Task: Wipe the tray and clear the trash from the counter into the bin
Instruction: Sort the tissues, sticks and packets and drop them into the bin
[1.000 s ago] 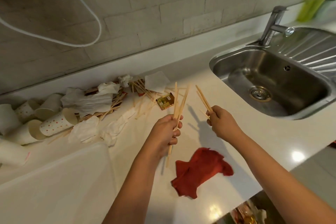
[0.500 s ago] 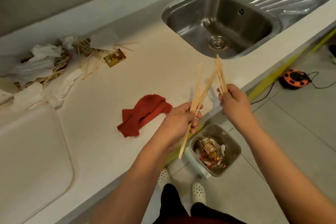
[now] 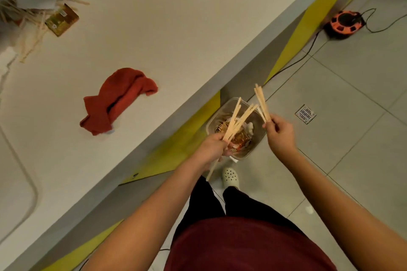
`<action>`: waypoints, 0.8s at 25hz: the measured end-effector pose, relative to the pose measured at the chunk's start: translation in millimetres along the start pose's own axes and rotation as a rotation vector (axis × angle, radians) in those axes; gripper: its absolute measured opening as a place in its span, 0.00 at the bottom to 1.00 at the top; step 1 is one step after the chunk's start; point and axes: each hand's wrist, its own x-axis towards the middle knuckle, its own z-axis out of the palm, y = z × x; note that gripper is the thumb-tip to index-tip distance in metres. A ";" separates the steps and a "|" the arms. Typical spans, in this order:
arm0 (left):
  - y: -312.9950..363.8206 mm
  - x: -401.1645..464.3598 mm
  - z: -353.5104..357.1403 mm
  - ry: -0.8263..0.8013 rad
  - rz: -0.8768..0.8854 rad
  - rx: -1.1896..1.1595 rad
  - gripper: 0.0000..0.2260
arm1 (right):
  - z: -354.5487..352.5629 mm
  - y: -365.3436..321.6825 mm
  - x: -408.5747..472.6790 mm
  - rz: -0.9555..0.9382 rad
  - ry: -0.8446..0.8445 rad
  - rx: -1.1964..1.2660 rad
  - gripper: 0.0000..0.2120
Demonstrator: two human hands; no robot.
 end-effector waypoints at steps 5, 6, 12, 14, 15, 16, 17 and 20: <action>-24.7 39.4 8.9 0.029 -0.223 0.065 0.13 | 15.8 55.8 20.9 0.544 -0.304 -0.105 0.09; -29.4 44.7 10.8 0.027 -0.269 0.080 0.13 | 18.6 61.5 21.8 0.623 -0.331 -0.104 0.09; -21.1 67.5 19.4 0.013 -0.329 -0.028 0.08 | 26.7 53.4 37.5 0.696 -0.312 0.035 0.06; -8.4 68.9 19.6 -0.077 -0.323 -0.052 0.17 | 28.7 49.0 43.2 0.577 -0.324 0.024 0.19; -3.0 67.9 19.4 -0.094 -0.314 0.016 0.21 | 28.2 48.2 44.3 0.518 -0.311 -0.017 0.24; 0.0 67.7 19.3 -0.085 -0.289 0.079 0.22 | 27.3 48.7 44.4 0.470 -0.290 -0.061 0.25; 0.5 67.9 18.9 -0.059 -0.256 0.110 0.21 | 26.6 50.2 43.8 0.442 -0.282 -0.088 0.24; -0.7 68.7 16.8 -0.014 -0.195 0.019 0.16 | 27.0 59.1 42.3 0.443 -0.282 -0.089 0.20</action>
